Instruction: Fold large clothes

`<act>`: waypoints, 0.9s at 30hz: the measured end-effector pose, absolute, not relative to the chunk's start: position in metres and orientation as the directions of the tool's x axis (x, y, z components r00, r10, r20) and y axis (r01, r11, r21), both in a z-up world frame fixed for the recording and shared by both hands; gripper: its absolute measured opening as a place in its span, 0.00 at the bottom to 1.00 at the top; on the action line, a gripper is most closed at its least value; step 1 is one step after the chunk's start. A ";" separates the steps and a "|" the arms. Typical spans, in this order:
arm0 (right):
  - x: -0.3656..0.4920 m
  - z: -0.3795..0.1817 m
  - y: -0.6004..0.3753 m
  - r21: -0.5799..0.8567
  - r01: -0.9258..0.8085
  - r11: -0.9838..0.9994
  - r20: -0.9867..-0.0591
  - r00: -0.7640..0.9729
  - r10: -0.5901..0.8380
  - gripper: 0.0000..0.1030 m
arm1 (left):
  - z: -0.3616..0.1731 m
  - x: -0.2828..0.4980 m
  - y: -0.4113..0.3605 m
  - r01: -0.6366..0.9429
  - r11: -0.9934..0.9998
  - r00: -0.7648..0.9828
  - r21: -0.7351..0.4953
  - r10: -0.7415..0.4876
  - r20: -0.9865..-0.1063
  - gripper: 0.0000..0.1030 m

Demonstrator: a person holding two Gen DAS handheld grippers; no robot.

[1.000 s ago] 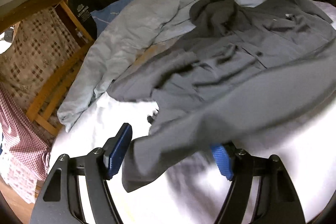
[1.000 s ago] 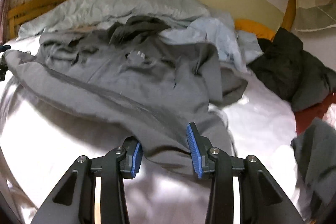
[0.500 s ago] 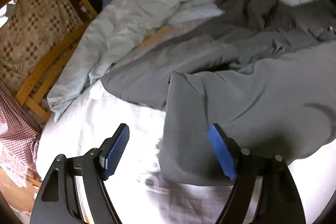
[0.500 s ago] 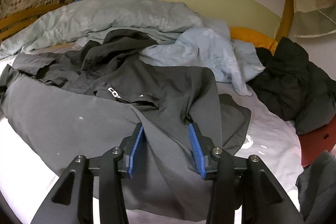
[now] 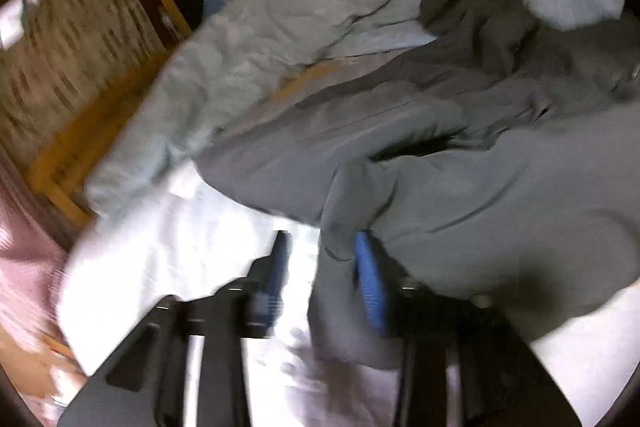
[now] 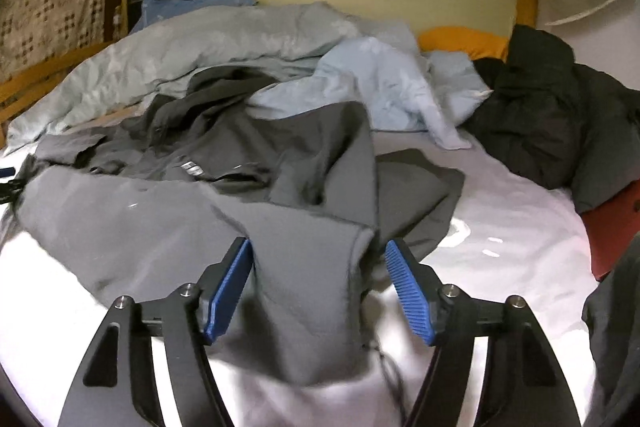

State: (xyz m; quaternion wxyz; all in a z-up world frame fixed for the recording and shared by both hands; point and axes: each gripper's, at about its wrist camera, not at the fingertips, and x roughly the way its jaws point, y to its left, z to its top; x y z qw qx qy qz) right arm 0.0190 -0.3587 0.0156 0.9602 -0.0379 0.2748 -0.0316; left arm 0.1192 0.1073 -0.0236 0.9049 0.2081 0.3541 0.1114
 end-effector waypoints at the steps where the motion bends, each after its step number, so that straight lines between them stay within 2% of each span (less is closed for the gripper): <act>1: 0.026 0.010 -0.364 -0.105 0.074 0.992 -0.528 0.841 -0.118 0.69 | -0.033 0.126 0.102 -0.070 0.852 0.707 0.519 0.409 -0.576 0.32; 4: 0.038 0.004 -0.376 -0.104 0.168 0.980 -0.538 0.820 -0.198 0.69 | -0.041 0.132 0.100 -0.078 0.835 0.693 0.545 0.439 -0.572 0.32; 5: 0.037 0.006 -0.379 -0.094 0.183 0.979 -0.529 0.823 -0.205 0.69 | -0.039 0.130 0.101 -0.086 0.835 0.696 0.543 0.441 -0.568 0.35; 7: 0.035 0.009 -0.382 -0.121 0.213 0.970 -0.514 0.822 -0.245 0.69 | -0.036 0.128 0.106 -0.107 0.839 0.701 0.534 0.445 -0.558 0.46; 9: 0.036 0.007 -0.385 -0.151 0.230 0.961 -0.523 0.807 -0.275 0.69 | -0.028 0.126 0.117 -0.143 0.856 0.705 0.496 0.440 -0.556 0.66; 10: 0.036 0.007 -0.388 -0.138 0.235 0.962 -0.531 0.802 -0.272 0.69 | -0.022 0.125 0.125 -0.163 0.880 0.699 0.446 0.422 -0.577 0.67; 12: 0.028 0.013 -0.397 -0.014 0.221 0.975 -0.553 0.811 -0.192 0.69 | -0.010 0.123 0.149 -0.176 0.950 0.670 0.257 0.307 -0.676 0.67; 14: 0.012 0.021 -0.417 0.287 0.171 0.943 -0.542 0.840 0.013 0.70 | -0.005 0.117 0.174 -0.184 0.981 0.655 0.057 0.165 -0.738 0.68; 15: 0.005 0.023 -0.426 0.417 0.150 0.896 -0.519 0.849 0.100 0.71 | -0.005 0.115 0.180 -0.188 0.982 0.651 0.022 0.141 -0.746 0.70; 16: 0.003 0.022 -0.430 0.470 0.151 0.870 -0.510 0.851 0.128 0.72 | -0.005 0.112 0.184 -0.190 0.982 0.648 0.005 0.129 -0.751 0.71; 17: 0.000 0.021 -0.433 0.499 0.181 0.847 -0.518 0.846 0.125 0.72 | -0.004 0.111 0.184 -0.184 0.983 0.645 0.006 0.125 -0.754 0.72; 19: -0.001 0.017 -0.432 0.467 0.237 0.852 -0.565 0.821 0.082 0.72 | -0.004 0.109 0.179 -0.163 0.986 0.639 0.043 0.138 -0.757 0.75; 21: 0.000 0.011 -0.429 0.423 0.246 0.872 -0.607 0.791 0.071 0.72 | -0.004 0.106 0.174 -0.157 0.986 0.631 0.061 0.147 -0.762 0.90; 22: 0.001 0.005 -0.427 0.411 0.239 0.880 -0.628 0.774 0.083 0.72 | -0.007 0.106 0.173 -0.149 0.988 0.617 0.046 0.129 -0.776 0.92; 24: 0.003 -0.006 -0.425 0.438 0.191 0.878 -0.648 0.745 0.161 0.72 | -0.016 0.110 0.177 -0.120 0.992 0.578 -0.046 0.032 -0.816 0.93; 25: 0.009 -0.016 -0.425 0.471 0.176 0.865 -0.656 0.725 0.210 0.72 | -0.023 0.114 0.181 -0.097 0.987 0.552 -0.131 -0.057 -0.832 0.93; 26: 0.015 -0.024 -0.425 0.496 0.184 0.849 -0.667 0.707 0.236 0.72 | -0.031 0.118 0.183 -0.069 0.973 0.519 -0.222 -0.155 -0.841 0.85; 27: 0.021 -0.031 -0.425 0.519 0.197 0.832 -0.672 0.695 0.255 0.73 | -0.034 0.121 0.182 -0.053 0.965 0.507 -0.255 -0.194 -0.840 0.78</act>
